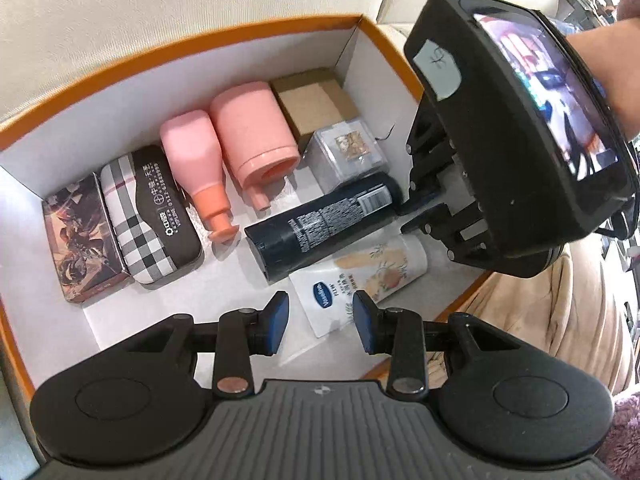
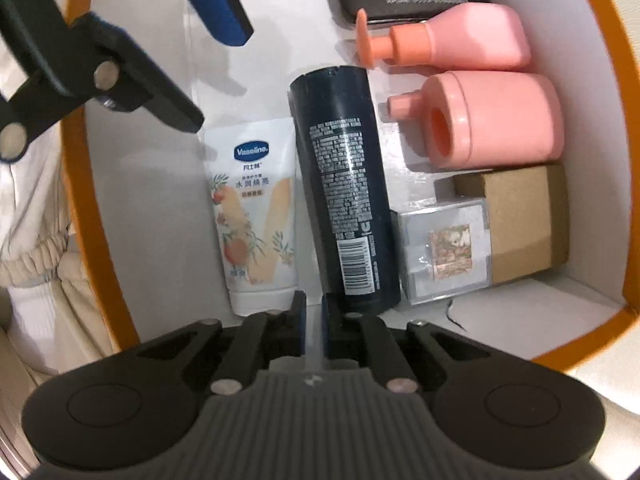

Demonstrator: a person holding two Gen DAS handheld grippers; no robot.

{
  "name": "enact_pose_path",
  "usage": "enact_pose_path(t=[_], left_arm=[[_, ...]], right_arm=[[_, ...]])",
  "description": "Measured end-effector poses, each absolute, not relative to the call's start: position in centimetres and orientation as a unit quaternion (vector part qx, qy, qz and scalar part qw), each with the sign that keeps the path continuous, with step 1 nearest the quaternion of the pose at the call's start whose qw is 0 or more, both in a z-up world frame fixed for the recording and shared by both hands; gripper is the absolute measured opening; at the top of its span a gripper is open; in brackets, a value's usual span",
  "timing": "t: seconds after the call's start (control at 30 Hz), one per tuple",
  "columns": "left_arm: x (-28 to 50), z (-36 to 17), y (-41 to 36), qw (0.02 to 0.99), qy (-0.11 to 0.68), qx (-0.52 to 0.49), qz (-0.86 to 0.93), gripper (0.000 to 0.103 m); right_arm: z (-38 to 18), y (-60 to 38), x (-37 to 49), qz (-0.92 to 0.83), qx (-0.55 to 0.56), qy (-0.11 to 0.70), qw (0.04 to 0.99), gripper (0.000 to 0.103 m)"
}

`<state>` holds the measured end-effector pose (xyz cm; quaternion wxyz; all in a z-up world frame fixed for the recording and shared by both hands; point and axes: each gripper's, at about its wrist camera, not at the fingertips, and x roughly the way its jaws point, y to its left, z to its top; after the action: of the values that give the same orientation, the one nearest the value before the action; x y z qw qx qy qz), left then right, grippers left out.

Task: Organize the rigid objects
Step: 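Move both grippers out of the box toward the remaining sofa items, then grasp the yellow tape measure with the right gripper while the left grasps the printed tin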

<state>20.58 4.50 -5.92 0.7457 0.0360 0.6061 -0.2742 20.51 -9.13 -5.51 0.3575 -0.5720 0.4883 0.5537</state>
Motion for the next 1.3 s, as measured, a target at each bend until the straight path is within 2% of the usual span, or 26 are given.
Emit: enact_pose_path(t=[0.17, 0.37, 0.5, 0.53, 0.6, 0.77, 0.87, 0.93, 1.0, 1.07, 1.3], left_arm=[[19.1, -3.8, 2.8, 0.768, 0.571, 0.048, -0.287, 0.043], [16.5, -1.4, -1.1, 0.788, 0.509, 0.084, -0.335, 0.043], [14.8, -0.3, -4.1, 0.789, 0.475, 0.125, -0.369, 0.043], [14.5, -0.3, -4.9, 0.787, 0.471, 0.135, -0.376, 0.043], [14.1, -0.3, -6.5, 0.780, 0.465, 0.155, -0.389, 0.043], [13.3, -1.6, -10.4, 0.762, 0.457, 0.204, -0.411, 0.043], [13.6, -2.2, -12.3, 0.752, 0.461, 0.226, -0.412, 0.043], [13.8, -2.6, -13.1, 0.746, 0.467, 0.241, -0.409, 0.045], [14.1, -2.9, -13.7, 0.743, 0.472, 0.248, -0.405, 0.047], [14.4, -3.1, -14.0, 0.739, 0.479, 0.250, -0.402, 0.049], [15.6, -3.4, -14.1, 0.732, 0.495, 0.252, -0.396, 0.050]], right_arm=[[-2.1, -10.4, 21.5, 0.563, -0.535, 0.483, 0.404, 0.009], [3.3, -13.1, 24.3, 0.569, -0.439, 0.467, 0.515, 0.011], [6.1, -16.1, 22.5, 0.557, -0.372, 0.463, 0.581, 0.012], [6.1, -17.2, 22.2, 0.554, -0.357, 0.464, 0.592, 0.013], [4.8, -19.2, 21.3, 0.545, -0.337, 0.469, 0.608, 0.027], [2.6, -24.1, 20.1, 0.524, -0.323, 0.494, 0.614, 0.037], [0.4, -25.9, 19.4, 0.510, -0.307, 0.517, 0.615, 0.049], [-1.2, -26.6, 19.0, 0.509, -0.297, 0.530, 0.610, 0.050], [-2.4, -26.8, 18.5, 0.508, -0.295, 0.534, 0.608, 0.060], [-3.3, -26.6, 18.2, 0.512, -0.293, 0.533, 0.606, 0.065], [-5.8, -24.9, 18.3, 0.526, -0.289, 0.537, 0.593, 0.068]])
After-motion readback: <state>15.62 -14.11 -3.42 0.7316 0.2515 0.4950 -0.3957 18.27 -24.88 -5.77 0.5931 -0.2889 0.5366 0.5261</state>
